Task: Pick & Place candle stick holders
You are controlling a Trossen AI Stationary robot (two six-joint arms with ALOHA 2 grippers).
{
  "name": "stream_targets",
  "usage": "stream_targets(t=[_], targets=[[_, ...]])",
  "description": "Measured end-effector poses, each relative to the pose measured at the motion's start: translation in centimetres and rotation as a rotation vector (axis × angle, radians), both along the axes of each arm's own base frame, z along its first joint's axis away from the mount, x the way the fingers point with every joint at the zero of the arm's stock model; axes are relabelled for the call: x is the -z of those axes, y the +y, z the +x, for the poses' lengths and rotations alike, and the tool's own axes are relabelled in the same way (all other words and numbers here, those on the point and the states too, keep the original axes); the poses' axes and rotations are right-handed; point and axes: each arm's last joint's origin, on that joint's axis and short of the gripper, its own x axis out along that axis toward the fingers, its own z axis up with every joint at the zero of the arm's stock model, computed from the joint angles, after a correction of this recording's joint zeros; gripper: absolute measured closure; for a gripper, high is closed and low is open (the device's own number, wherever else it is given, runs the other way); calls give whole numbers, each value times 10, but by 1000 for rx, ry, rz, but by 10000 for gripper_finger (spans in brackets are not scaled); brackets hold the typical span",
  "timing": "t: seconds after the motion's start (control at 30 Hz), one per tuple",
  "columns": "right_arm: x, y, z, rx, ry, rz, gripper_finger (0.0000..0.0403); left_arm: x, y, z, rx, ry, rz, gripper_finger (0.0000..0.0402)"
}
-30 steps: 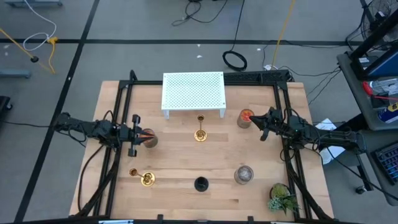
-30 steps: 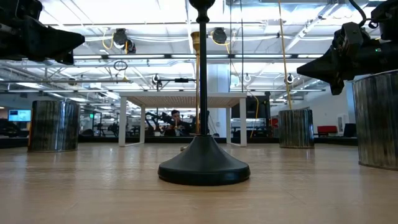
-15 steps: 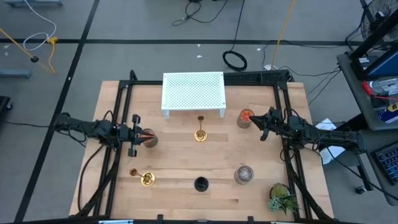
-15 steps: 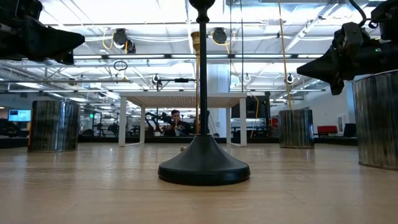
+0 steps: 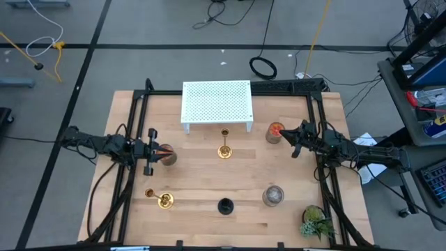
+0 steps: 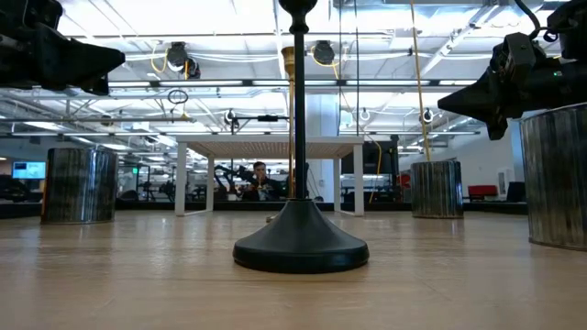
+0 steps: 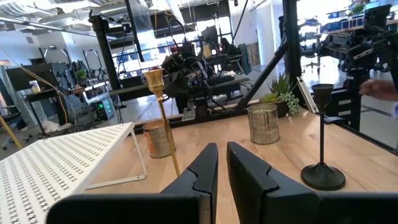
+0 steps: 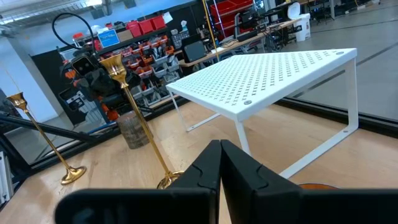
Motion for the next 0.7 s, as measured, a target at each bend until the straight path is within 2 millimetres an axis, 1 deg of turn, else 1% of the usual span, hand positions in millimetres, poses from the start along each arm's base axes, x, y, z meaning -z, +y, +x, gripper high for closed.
stream_targets(t=[0.43, 0.6, 0.7], targets=[[-2, 0, 0, 0, -19, -7, 394, 0, 0, 0, 0, 0, 0, 362], [-7, 0, 0, 3, -50, -80, 394, 0, 0, 0, -6, 1, -5, 362], [-9, 0, 0, 5, -35, -152, 394, 0, 0, 0, -6, 2, -22, 362]])
